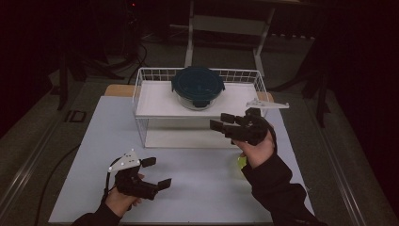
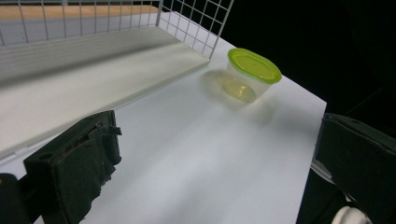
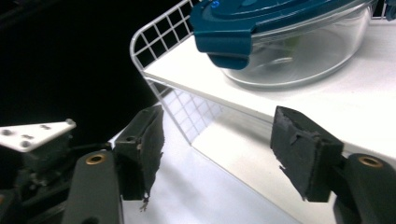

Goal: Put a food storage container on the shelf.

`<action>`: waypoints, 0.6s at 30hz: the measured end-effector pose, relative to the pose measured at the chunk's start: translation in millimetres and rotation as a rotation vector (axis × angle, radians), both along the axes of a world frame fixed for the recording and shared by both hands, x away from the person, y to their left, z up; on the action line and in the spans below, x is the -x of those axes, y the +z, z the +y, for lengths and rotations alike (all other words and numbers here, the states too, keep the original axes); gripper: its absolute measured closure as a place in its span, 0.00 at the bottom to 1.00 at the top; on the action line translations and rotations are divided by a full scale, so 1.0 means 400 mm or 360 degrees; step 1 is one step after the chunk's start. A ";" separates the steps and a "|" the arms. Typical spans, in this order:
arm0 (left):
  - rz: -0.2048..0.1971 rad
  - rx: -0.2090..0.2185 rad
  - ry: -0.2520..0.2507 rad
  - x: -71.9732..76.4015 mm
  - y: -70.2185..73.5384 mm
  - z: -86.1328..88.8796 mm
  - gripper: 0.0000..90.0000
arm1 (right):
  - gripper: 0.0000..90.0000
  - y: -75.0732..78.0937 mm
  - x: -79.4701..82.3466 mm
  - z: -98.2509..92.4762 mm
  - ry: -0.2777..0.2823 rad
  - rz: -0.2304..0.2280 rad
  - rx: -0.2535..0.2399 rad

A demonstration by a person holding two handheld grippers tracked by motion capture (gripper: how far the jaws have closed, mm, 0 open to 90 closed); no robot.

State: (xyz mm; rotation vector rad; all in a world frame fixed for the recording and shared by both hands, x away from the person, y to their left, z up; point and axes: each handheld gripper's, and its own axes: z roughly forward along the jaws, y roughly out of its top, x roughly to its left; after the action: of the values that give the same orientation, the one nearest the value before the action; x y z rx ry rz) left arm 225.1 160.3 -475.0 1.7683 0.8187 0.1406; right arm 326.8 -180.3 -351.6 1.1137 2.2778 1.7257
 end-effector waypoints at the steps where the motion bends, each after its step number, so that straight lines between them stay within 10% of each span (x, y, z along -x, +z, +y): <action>1: 0.0004 0.0005 -0.0004 0.003 -0.004 -0.001 0.00 | 0.32 -0.003 0.006 -0.006 0.0010 -0.0004 -0.0016; 6: 0.0011 -0.0009 -0.0006 0.008 -0.025 -0.002 0.00 | 0.15 -0.019 0.030 -0.036 0.0018 -0.0088 -0.0054; 18: -0.0012 -0.0055 -0.0051 0.011 -0.051 -0.015 0.00 | 0.17 -0.072 0.059 -0.104 0.0007 -0.0157 -0.0015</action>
State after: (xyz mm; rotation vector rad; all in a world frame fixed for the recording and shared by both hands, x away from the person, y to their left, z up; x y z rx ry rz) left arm 220.5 154.4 -495.4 1.8117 0.7861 0.1406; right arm 303.2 -221.7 -380.5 1.0021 2.2182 1.7538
